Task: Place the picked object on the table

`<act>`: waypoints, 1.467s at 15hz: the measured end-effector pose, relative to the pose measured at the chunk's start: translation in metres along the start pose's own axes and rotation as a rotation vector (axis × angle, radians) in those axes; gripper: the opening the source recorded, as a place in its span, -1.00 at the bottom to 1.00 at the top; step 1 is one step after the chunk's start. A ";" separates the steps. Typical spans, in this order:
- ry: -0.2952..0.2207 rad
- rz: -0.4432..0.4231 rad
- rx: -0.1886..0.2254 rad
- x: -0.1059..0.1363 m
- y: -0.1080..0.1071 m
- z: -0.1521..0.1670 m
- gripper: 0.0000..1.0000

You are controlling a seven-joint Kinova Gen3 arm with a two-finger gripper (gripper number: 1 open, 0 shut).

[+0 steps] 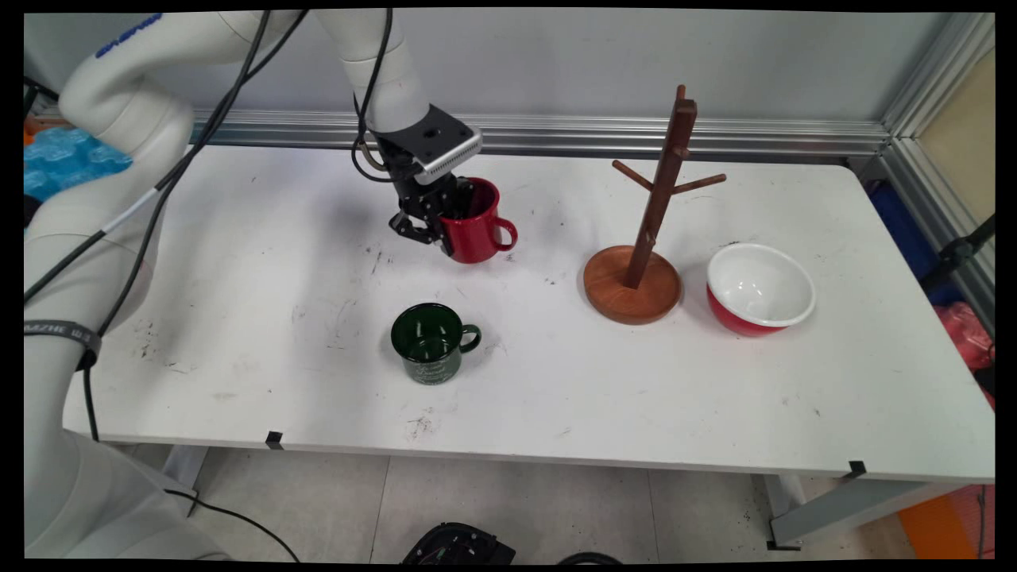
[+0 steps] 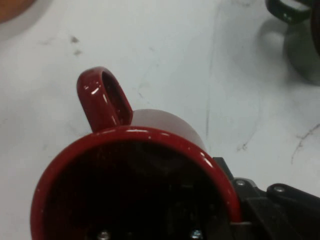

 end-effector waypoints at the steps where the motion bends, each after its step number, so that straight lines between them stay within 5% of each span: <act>1: -0.004 0.002 -0.008 -0.001 0.000 0.003 -1.00; 8: -0.006 -0.004 -0.046 -0.008 0.002 0.022 -1.00; 22: -0.011 -0.013 -0.038 -0.020 0.014 0.044 -1.00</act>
